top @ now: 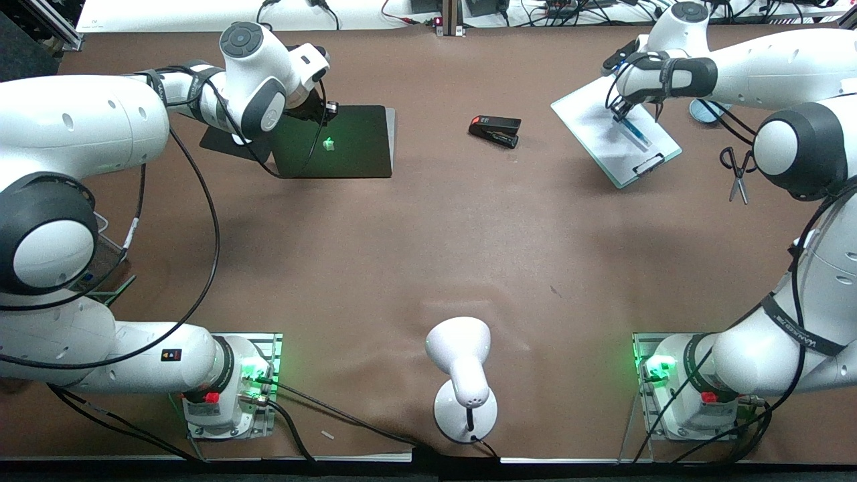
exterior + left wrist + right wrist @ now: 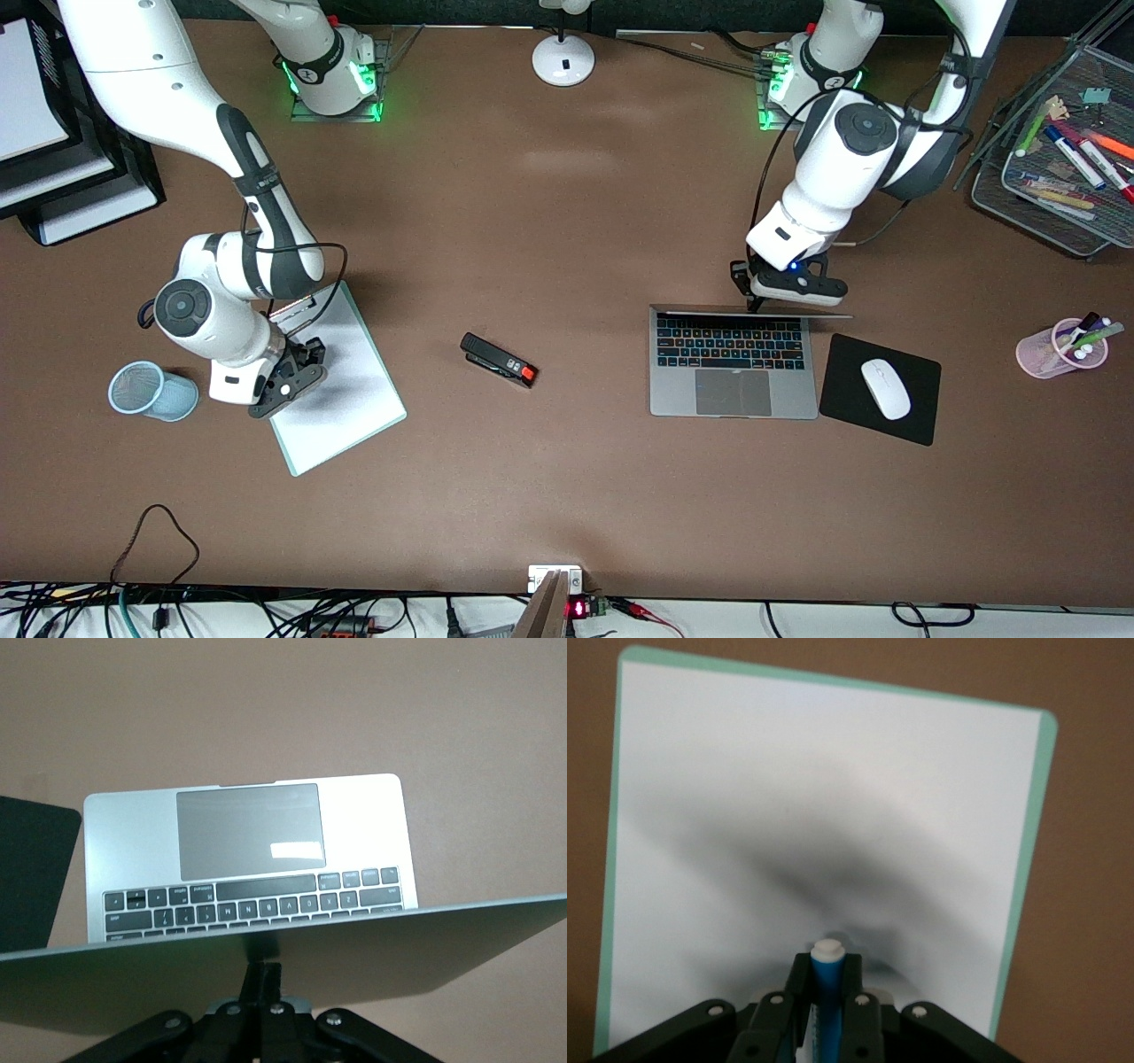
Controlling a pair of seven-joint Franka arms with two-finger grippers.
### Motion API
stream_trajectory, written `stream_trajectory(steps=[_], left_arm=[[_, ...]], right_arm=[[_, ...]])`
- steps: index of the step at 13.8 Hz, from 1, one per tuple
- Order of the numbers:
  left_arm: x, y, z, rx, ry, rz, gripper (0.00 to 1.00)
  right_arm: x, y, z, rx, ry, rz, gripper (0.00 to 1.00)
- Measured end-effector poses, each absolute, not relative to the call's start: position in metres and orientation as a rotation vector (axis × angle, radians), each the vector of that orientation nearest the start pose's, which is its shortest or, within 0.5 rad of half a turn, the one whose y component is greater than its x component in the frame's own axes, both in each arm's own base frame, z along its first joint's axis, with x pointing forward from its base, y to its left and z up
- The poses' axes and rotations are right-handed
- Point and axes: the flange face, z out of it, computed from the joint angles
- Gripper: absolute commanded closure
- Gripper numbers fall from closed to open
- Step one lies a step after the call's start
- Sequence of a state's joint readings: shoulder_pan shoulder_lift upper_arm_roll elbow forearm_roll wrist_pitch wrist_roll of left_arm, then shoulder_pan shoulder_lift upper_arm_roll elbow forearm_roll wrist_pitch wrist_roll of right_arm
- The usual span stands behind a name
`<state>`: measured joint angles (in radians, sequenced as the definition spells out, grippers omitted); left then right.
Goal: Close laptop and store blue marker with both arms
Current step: 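Lift the marker with the right gripper while the left gripper pushes the lid down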
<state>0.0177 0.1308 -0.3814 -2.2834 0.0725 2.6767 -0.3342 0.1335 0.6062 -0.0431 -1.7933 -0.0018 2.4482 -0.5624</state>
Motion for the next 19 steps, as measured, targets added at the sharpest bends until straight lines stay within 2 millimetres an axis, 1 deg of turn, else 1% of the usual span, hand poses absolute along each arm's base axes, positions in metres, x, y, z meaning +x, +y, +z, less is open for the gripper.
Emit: stream_trajectory(steps=[2, 4, 6, 7, 10, 12, 13, 15, 17, 19], left_arm=[[0.520, -0.196, 0.320, -3.221, 0.126, -0.423, 1.00], [0.523, -0.197, 0.312, -3.232, 0.124, -0.436, 1.00], [0.526, -0.198, 0.305, -3.233, 0.138, -0.446, 1.00], [0.530, -0.196, 0.304, -3.222, 0.157, -0.455, 1.00], [0.546, -0.191, 0.303, -3.204, 0.180, -0.484, 1.00], [0.555, -0.192, 0.296, -3.216, 0.173, -0.478, 1.00], [0.559, -0.192, 0.290, -3.223, 0.169, -0.480, 1.00], [0.567, -0.186, 0.274, -3.214, 0.193, -0.499, 1.00], [0.578, -0.177, 0.261, -3.193, 0.219, -0.506, 1.00], [0.586, -0.174, 0.249, -3.191, 0.222, -0.495, 1.00]], right_arm=[[0.669, 0.063, 0.239, -3.003, -1.032, -0.058, 1.00], [0.678, 0.064, 0.269, -3.004, -1.031, -0.064, 1.00], [0.683, 0.065, 0.295, -3.007, -1.031, -0.097, 1.00], [0.683, 0.065, 0.304, -3.008, -1.031, -0.112, 1.00], [0.681, 0.063, 0.322, -3.008, -1.033, -0.118, 1.00], [0.679, 0.059, 0.338, -2.994, -1.044, -0.114, 1.00], [0.679, 0.053, 0.345, -2.973, -1.047, -0.118, 1.00], [0.677, 0.034, 0.358, -2.911, -1.059, -0.121, 1.00], [0.678, 0.007, 0.368, -2.844, -1.084, -0.125, 1.00], [0.678, -0.024, 0.378, -2.773, -1.127, -0.131, 1.00]])
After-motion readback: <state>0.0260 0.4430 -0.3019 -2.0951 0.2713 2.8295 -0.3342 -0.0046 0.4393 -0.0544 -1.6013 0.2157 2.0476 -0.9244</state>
